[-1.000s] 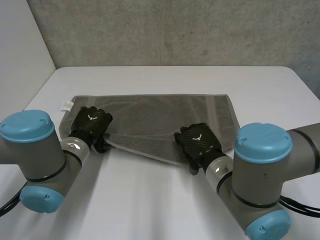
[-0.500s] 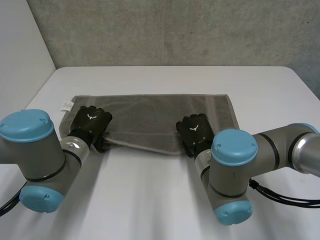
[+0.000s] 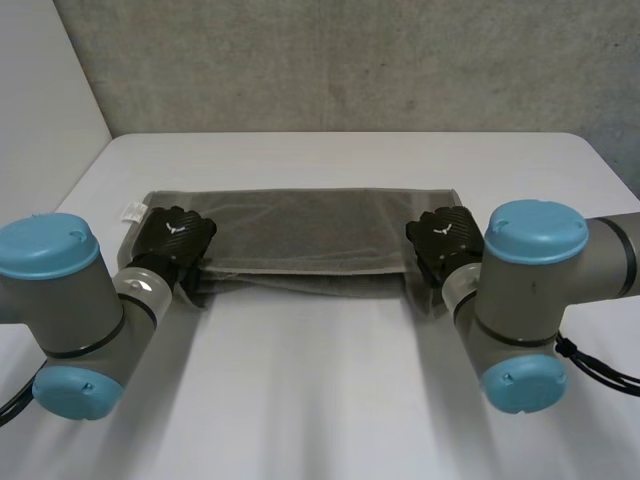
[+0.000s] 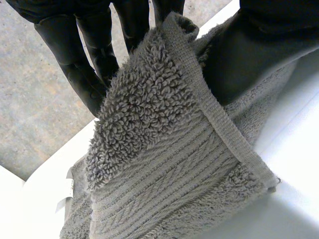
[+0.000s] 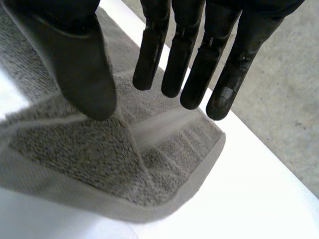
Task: Fold the towel.
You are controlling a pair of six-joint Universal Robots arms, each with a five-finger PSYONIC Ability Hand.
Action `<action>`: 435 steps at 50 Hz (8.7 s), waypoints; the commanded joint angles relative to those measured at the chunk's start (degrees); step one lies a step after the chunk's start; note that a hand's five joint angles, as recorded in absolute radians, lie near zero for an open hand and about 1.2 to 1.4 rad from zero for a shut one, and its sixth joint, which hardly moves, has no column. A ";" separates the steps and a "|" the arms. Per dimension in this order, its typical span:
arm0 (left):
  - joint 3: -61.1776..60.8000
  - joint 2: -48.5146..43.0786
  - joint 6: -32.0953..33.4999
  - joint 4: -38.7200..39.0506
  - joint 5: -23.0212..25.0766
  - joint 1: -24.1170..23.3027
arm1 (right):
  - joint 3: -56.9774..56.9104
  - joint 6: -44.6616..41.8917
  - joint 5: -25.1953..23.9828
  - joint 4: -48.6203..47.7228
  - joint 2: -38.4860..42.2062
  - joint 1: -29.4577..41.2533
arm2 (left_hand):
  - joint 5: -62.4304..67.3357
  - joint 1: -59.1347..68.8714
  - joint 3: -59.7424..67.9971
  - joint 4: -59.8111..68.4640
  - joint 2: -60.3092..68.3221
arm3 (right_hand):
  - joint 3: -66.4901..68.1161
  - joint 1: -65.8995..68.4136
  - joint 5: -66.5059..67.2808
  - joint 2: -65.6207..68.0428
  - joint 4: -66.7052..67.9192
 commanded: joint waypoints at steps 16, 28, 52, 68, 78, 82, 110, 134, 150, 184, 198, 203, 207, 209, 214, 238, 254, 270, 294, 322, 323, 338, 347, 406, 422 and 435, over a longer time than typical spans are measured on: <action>-1.07 -0.01 0.12 -0.03 0.18 -0.08 | 0.30 0.47 -6.20 9.92 -3.66 -2.93 | -17.58 -6.38 -8.68 -8.67 -8.36 | 15.65 15.49 15.68 15.55 15.62; -1.07 -0.01 0.12 -0.03 0.27 -0.08 | 5.05 17.44 -6.65 9.16 -6.56 -0.56 | -17.58 -6.38 -8.68 -8.67 -8.36 | -29.71 -29.87 -29.68 -29.81 -29.74; -1.07 -0.01 0.12 0.06 0.27 -0.35 | -2.85 18.41 1.25 -4.28 6.96 6.04 | -17.58 -6.38 -8.68 -8.67 -8.36 | -20.00 -20.16 -19.97 -20.10 -20.03; -1.25 -0.10 0.12 0.06 0.18 -0.35 | -0.23 13.23 1.97 -6.14 3.11 4.98 | -17.58 -6.38 -8.68 -8.67 -8.36 | 27.17 27.01 27.20 27.07 27.14; -1.60 -0.18 0.21 0.15 0.18 0.00 | 1.44 3.74 -5.14 0.53 -1.11 1.38 | -42.91 -31.71 -34.00 -33.99 -33.69 | 27.25 27.09 27.28 27.15 27.22; -1.77 -0.71 0.30 0.59 0.27 0.27 | 2.06 3.47 -6.65 4.49 -2.86 0.24 | -47.16 -35.96 -38.26 -38.25 -37.95 | 27.25 27.09 27.28 27.15 27.22; -3.18 12.38 9.26 5.25 -4.83 2.47 | -0.40 -3.48 -6.74 9.51 -19.13 -4.34 | -17.58 -6.38 -8.68 -8.67 -8.37 | 27.25 27.09 27.28 27.15 27.22; 12.20 5.71 11.02 -16.46 9.23 7.30 | -24.39 -20.35 -11.04 39.30 -5.86 -9.70 | -17.58 -6.38 -8.68 -8.67 -8.36 | 27.25 27.09 27.28 27.15 27.22; 41.98 -10.83 18.78 -5.80 6.87 3.52 | -43.04 -27.12 -5.15 -0.50 10.33 -5.83 | -17.58 -6.38 -8.68 -8.67 -8.36 | 27.25 27.09 27.28 27.15 27.22; 8.95 -11.52 20.86 7.88 11.52 5.28 | -11.74 -26.68 -10.25 1.69 7.24 -6.18 | -17.58 -6.38 -8.68 -8.67 -8.36 | 27.25 27.09 27.28 27.15 27.22; 4.47 -10.56 25.08 8.15 11.52 7.57 | -9.81 -22.38 -0.58 5.55 8.38 -6.88 | -17.58 -6.38 -8.68 -8.67 -8.36 | -3.95 -4.11 -3.92 -4.05 -3.98; 4.03 -10.47 24.99 8.15 11.52 6.95 | -7.43 -20.70 -0.14 5.55 7.68 -6.80 | -17.58 -6.38 -8.68 -8.67 -8.36 | -12.89 -13.05 -12.86 -12.99 -12.92; 3.24 -10.20 24.99 8.24 11.43 6.69 | -5.24 -19.92 1.08 6.25 6.36 -6.80 | -17.58 -6.38 -8.68 -8.67 -8.36 | -14.74 -14.90 -14.71 -14.84 -14.77; 3.15 -10.03 24.99 8.24 11.43 6.60 | -4.71 -19.56 1.61 6.78 5.74 -6.80 | -17.58 -6.38 -8.68 -8.67 -8.36 | -14.74 -14.90 -14.71 -14.84 -14.77; 3.15 -9.59 24.99 8.24 11.34 6.77 | -2.51 -17.55 1.70 9.15 2.85 -6.88 | -17.58 -6.38 -8.68 -8.67 -8.36 | -9.90 -10.06 -9.87 -10.00 -9.93; 1.39 -10.55 25.96 12.37 8.44 7.65 | 0.48 -16.75 -2.69 8.80 1.70 -10.75 | -37.58 -26.37 -28.67 -28.66 -28.36 | 27.25 27.09 27.28 27.15 27.22; -0.46 -7.57 26.05 12.10 8.18 10.63 | 0.21 -17.10 -2.43 8.36 1.44 -11.36 | -34.22 -23.02 -25.32 -25.31 -25.01 | 27.25 27.09 27.28 27.15 27.22; -1.77 -1.07 25.61 12.02 8.97 11.52 | 0.74 -16.66 -2.87 8.10 -5.23 -11.81 | -17.58 -6.38 -8.68 -8.67 -8.36 | 27.25 27.09 27.28 27.15 27.22; -15.84 28.99 22.89 -5.39 29.53 25.67 | 8.92 -22.55 -26.86 34.29 -36.44 -27.19 | -17.58 -6.38 -8.68 -8.67 -8.36 | 27.25 27.09 27.28 27.15 27.22; 18.97 -12.93 19.19 -3.89 15.12 7.83 | -15.78 -21.14 -18.43 25.42 1.44 -19.54 | -17.58 -6.38 -8.68 -8.67 -8.36 | 27.25 27.09 27.28 27.15 27.22; 21.58 -15.02 19.19 -3.81 14.25 7.31 | -17.09 -21.14 -18.17 23.15 3.00 -19.02 | -17.58 -6.38 -8.68 -8.67 -8.36 | 27.25 27.09 27.28 27.15 27.22; 36.90 -26.90 19.37 -2.93 10.20 5.72 | -27.73 -21.32 -12.01 10.65 15.24 -16.73 | -17.58 -6.38 -8.68 -8.67 -8.36 | 27.25 27.09 27.28 27.15 27.22; 38.57 -29.71 21.91 0.06 8.09 5.72 | -30.98 -21.49 -9.99 8.98 19.71 -16.64 | -17.58 -6.38 -8.68 -8.67 -8.36 | 27.25 27.09 27.28 27.15 27.22; -6.35 4.47 -4.71 8.76 16.09 7.83 | 6.54 -4.18 -16.76 11.70 -9.02 -21.65 | -86.36 -75.15 -77.45 -77.44 -77.14 | -30.05 -30.21 -30.02 -30.15 -30.08; -6.43 4.39 -4.71 8.76 16.09 8.00 | 2.68 -8.75 -15.61 6.08 2.84 -24.64 | -86.69 -75.49 -77.79 -77.78 -77.48 | 10.82 10.66 10.85 10.72 10.80; -6.87 5.09 -4.71 8.76 15.74 8.00 | -0.31 -16.22 -10.69 5.29 -2.52 -32.55 | -87.20 -76.00 -78.29 -78.28 -77.98 | 27.25 27.09 27.28 27.15 27.22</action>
